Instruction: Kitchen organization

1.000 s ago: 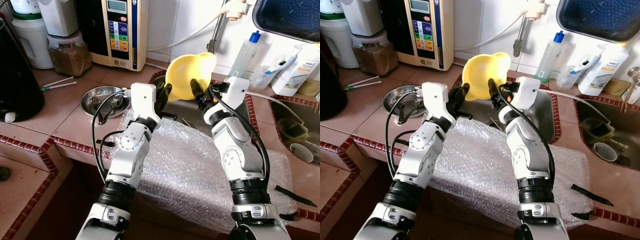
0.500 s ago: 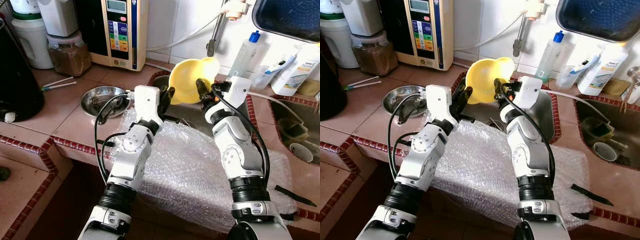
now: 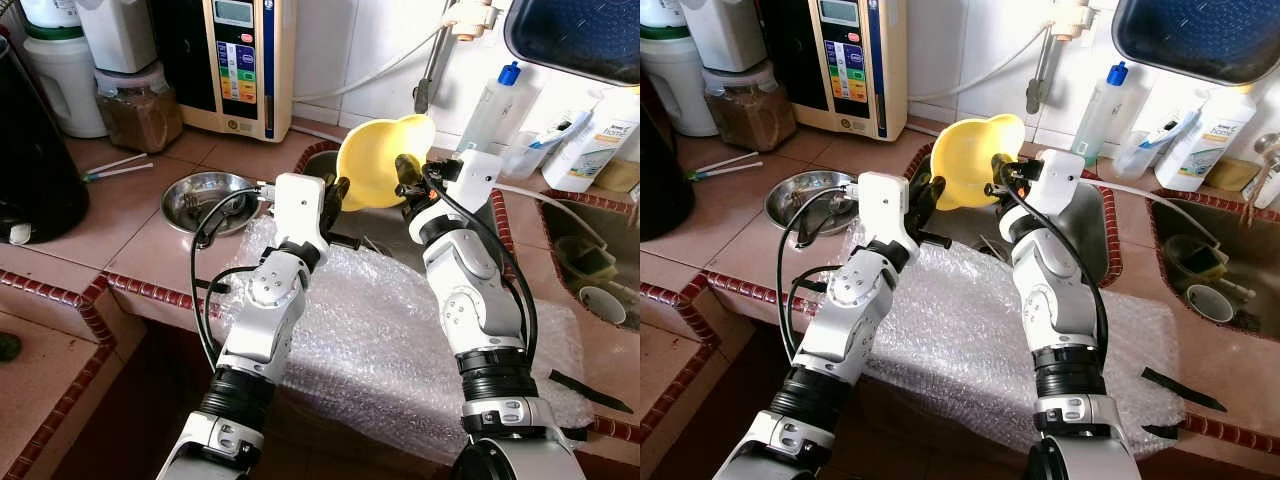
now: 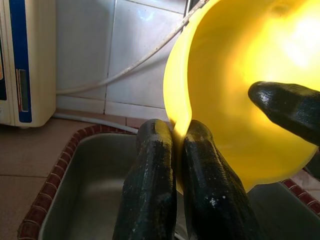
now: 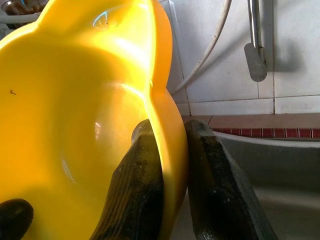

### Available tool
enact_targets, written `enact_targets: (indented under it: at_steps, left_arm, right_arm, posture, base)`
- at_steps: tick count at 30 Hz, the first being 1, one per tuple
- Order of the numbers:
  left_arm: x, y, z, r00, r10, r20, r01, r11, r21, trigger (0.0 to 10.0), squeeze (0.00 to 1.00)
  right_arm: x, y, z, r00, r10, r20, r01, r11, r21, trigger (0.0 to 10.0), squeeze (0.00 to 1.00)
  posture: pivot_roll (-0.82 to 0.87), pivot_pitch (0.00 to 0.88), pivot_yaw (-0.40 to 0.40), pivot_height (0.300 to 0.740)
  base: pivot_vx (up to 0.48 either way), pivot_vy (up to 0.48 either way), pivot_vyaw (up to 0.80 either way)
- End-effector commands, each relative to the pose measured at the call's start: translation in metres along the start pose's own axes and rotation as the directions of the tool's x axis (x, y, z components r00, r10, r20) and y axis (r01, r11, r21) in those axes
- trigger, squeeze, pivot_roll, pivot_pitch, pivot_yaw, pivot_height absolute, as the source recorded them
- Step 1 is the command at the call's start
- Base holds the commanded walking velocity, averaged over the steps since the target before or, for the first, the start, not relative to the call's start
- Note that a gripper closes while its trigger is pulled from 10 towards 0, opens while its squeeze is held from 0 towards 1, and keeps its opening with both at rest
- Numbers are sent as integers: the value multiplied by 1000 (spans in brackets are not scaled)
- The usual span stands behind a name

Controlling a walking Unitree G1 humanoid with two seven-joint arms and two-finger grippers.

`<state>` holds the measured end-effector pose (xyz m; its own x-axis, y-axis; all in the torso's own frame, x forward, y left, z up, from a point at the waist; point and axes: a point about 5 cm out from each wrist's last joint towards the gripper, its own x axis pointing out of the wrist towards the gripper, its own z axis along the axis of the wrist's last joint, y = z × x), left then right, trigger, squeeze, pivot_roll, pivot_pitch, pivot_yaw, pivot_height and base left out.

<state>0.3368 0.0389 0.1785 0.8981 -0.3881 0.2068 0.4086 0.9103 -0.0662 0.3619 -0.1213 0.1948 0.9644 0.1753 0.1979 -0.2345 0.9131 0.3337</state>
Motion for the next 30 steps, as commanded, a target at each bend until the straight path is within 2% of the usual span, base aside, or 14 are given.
enact_targets:
  at_steps: [1, 2, 3, 11, 17, 22, 23, 30]
  left_arm:
    - [0, 3, 3, 1000, 28, 5, -28, 1000, 11, 10000, 298]
    - [0, 3, 3, 999, 33, 4, -33, 999, 13, 10000, 773]
    - [0, 3, 2, 1000, 30, 4, -30, 1000, 8, 10000, 1000]
    - [-2, 6, 0, 999, 49, -7, -49, 999, 8, 10000, 1000]
    - [-2, 5, -8, 997, 35, -75, -32, 999, 36, 10000, 1000]
    - [-7, -3, -17, 985, -73, -155, 77, 997, 19, 10000, 1000]
    - [-7, -3, -17, 985, -73, -155, 77, 997, 19, 10000, 1000]
    - [-13, -9, -21, 970, -139, -201, 147, 989, 26, 10000, 1000]
  right_arm:
    - [-2, -15, 2, 998, -63, 0, 63, 998, -17, 0, 0]
    - [-2, -15, 2, 998, -65, 0, 65, 998, -18, 0, 0]
    - [-2, -16, 1, 998, -67, 0, 67, 998, -17, 0, 0]
    - [0, -23, 3, 995, -96, 2, 96, 995, -39, 0, 0]
    - [2, -33, 7, 991, -133, 15, 133, 987, -86, 0, 0]
    - [8, -52, 12, 981, -190, 35, 192, 948, -253, 0, 0]
    - [8, -52, 12, 981, -190, 35, 192, 948, -253, 0, 0]
    - [9, -69, 5, 979, -203, 18, 190, 877, -442, 0, 0]
  posture:
    - [29, 0, -92, 740]
    - [30, 0, -91, 740]
    - [32, 0, -94, 740]
    - [35, 0, -97, 740]
    - [42, 0, -100, 740]
    - [60, 0, -105, 740]
    - [60, 0, -105, 740]
    - [84, 0, -114, 740]
  base:
    - [0, 0, 0]
    - [0, 0, 0]
    - [0, 0, 0]
    - [0, 0, 0]
    - [0, 0, 0]
    - [0, 0, 0]
    - [0, 0, 0]
    - [0, 0, 0]
